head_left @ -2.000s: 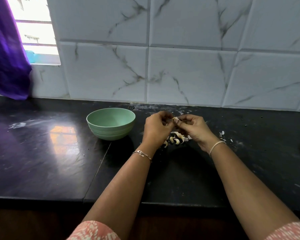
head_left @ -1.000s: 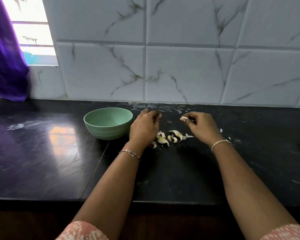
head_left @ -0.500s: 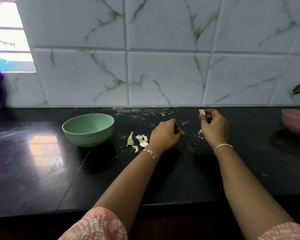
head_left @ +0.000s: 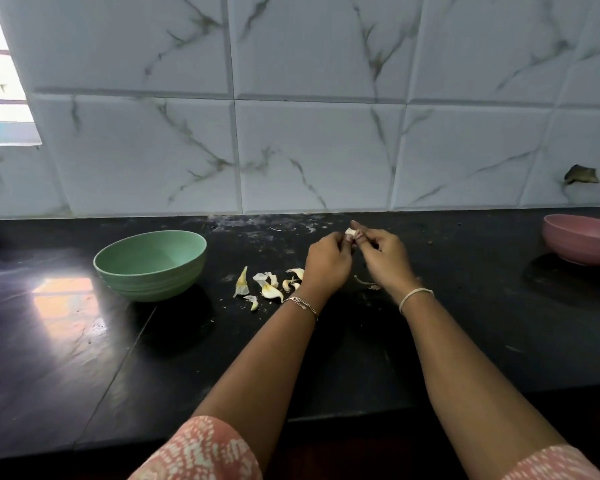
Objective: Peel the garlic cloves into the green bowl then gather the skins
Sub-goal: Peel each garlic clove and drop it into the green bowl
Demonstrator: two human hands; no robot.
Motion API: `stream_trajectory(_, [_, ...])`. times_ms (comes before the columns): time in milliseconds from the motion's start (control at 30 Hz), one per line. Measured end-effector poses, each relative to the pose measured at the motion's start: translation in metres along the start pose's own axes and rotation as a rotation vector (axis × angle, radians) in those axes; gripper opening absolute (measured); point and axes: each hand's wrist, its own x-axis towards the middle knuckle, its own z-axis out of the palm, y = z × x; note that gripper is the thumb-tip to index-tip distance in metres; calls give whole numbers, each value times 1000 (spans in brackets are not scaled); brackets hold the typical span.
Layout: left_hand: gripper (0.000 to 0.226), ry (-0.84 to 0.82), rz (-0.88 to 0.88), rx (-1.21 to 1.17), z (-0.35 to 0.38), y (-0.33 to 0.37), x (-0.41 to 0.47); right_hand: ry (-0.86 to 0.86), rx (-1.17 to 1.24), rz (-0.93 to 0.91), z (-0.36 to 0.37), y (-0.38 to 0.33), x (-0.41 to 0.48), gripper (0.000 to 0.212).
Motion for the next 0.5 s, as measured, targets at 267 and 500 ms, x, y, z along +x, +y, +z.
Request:
stream_trajectory(267, [12, 34, -302, -632, -39, -7, -8, -97, 320, -26, 19, -23, -17, 20])
stream_trajectory(500, [5, -13, -224, -471, -97, -32, -32, -224, 392, 38, 47, -53, -37, 15])
